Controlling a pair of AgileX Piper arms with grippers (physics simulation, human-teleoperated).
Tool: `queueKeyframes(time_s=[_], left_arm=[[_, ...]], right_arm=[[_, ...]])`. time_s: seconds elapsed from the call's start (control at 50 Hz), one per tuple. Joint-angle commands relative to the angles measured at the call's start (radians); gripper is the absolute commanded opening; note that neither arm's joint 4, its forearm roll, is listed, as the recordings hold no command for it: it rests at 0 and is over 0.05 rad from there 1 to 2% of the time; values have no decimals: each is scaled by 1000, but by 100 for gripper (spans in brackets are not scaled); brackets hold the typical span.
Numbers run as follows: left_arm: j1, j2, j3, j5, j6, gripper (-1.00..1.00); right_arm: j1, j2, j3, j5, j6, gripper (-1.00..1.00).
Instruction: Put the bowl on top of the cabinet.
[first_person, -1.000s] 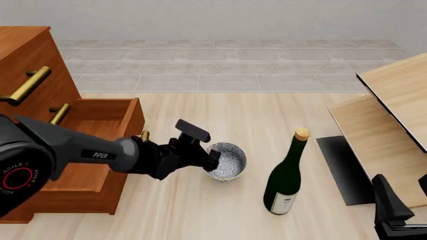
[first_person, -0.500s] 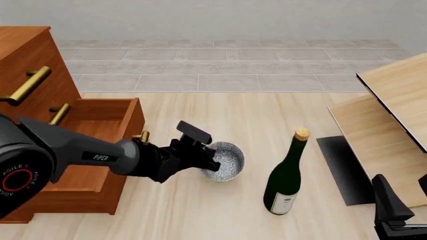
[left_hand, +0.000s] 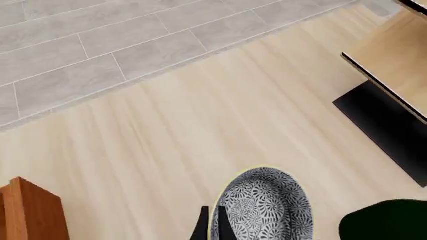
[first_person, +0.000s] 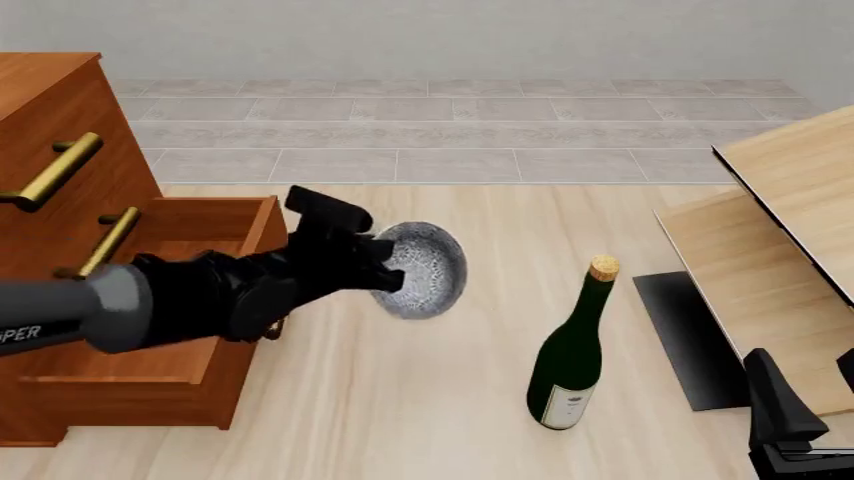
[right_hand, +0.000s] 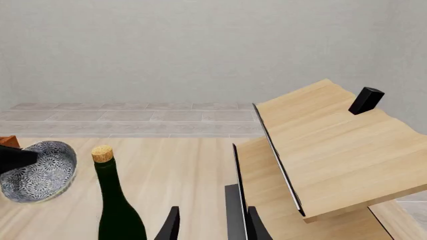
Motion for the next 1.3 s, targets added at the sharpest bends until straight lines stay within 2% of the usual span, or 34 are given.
queueKeyframes(time_s=[0.02,0.1,0.18,0.22,0.26,0.28,0.3,0.32,0.36,0.38,0.4,0.46,0.84,1.12,1.3], left_arm=[[64,-256,59,57,-20,-100],[96,-358,85,94,-38,-100],[136,-484,133,104,-18,-100],[163,-528,134,135,-45,-100],[173,-571,129,158,-3,-100],[205,-580,124,177,-48,-100],[214,-608,124,186,17,-100],[230,-627,120,210,-40,-100],[240,-645,118,220,-41,-100],[248,-661,110,243,-17,-100],[249,-675,109,259,-52,-100],[262,-750,89,315,-61,-100],[341,-845,-49,479,-157,-100],[486,-859,-152,558,-235,-100],[564,-889,-213,593,-320,-100]], right_arm=[[0,0,0,0,0,100],[0,0,0,0,0,100],[0,0,0,0,0,100],[0,0,0,0,0,100],[0,0,0,0,0,100],[0,0,0,0,0,100],[0,0,0,0,0,100],[0,0,0,0,0,100],[0,0,0,0,0,100],[0,0,0,0,0,100],[0,0,0,0,0,100],[0,0,0,0,0,100],[0,0,0,0,0,100],[0,0,0,0,0,100],[0,0,0,0,0,100]])
